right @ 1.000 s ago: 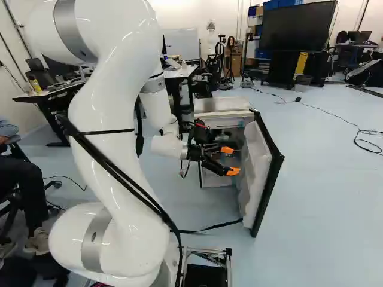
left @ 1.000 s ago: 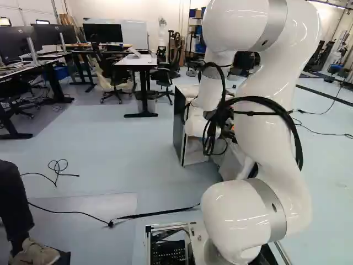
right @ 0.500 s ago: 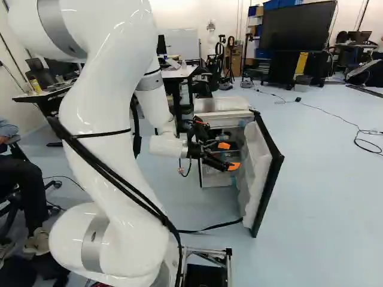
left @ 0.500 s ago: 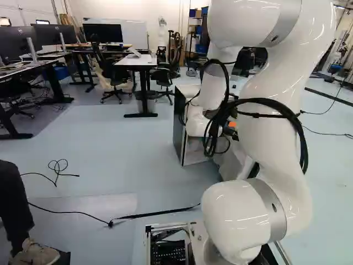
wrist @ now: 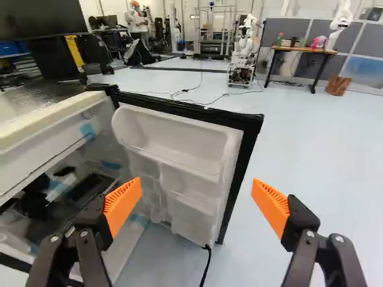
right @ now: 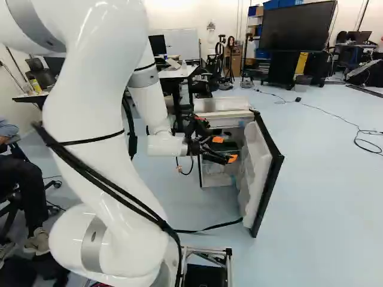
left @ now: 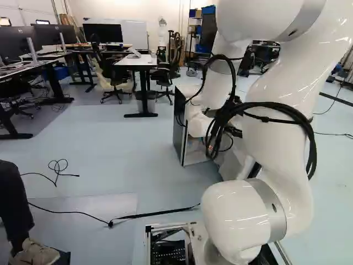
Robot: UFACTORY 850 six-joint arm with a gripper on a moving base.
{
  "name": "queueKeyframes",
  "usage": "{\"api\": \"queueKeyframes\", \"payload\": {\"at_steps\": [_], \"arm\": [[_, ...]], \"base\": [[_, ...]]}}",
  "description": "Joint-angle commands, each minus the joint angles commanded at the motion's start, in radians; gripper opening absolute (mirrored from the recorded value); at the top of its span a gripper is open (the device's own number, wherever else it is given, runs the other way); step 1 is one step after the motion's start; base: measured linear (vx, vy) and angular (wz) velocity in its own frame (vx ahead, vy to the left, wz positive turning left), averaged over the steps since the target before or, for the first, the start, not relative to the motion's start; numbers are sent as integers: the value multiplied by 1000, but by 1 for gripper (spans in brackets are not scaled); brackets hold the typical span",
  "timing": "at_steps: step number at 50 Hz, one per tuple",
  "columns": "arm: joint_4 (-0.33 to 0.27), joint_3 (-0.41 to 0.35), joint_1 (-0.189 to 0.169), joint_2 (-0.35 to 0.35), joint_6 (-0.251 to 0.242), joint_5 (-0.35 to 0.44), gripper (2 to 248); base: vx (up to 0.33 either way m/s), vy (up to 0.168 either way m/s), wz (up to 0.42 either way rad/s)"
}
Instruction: Open the fridge door
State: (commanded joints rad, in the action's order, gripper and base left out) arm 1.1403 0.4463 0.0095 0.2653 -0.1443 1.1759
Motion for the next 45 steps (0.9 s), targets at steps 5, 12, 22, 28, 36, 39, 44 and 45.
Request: {"api": "queueKeyframes", "payload": {"at_steps": [5, 12, 22, 28, 36, 39, 44, 45], "arm": [[-50, -16, 0, -24, 6, -13, 247], [-126, -40, -1, -60, 16, -33, 247], [-243, -76, -2, -116, 31, -65, 247], [-321, -101, -3, -153, 41, -85, 247], [-425, -134, -4, -203, 54, -113, 247], [-462, -146, -4, -221, 59, -123, 247], [-522, -164, -4, -249, 66, -139, 247], [-534, -168, -4, -255, 68, -142, 247]], "base": [[0, 0, 0], [0, 0, 0], [0, 0, 0], [0, 0, 0], [0, 0, 0], [0, 0, 0], [0, 0, 0], [0, 0, 0]]}}
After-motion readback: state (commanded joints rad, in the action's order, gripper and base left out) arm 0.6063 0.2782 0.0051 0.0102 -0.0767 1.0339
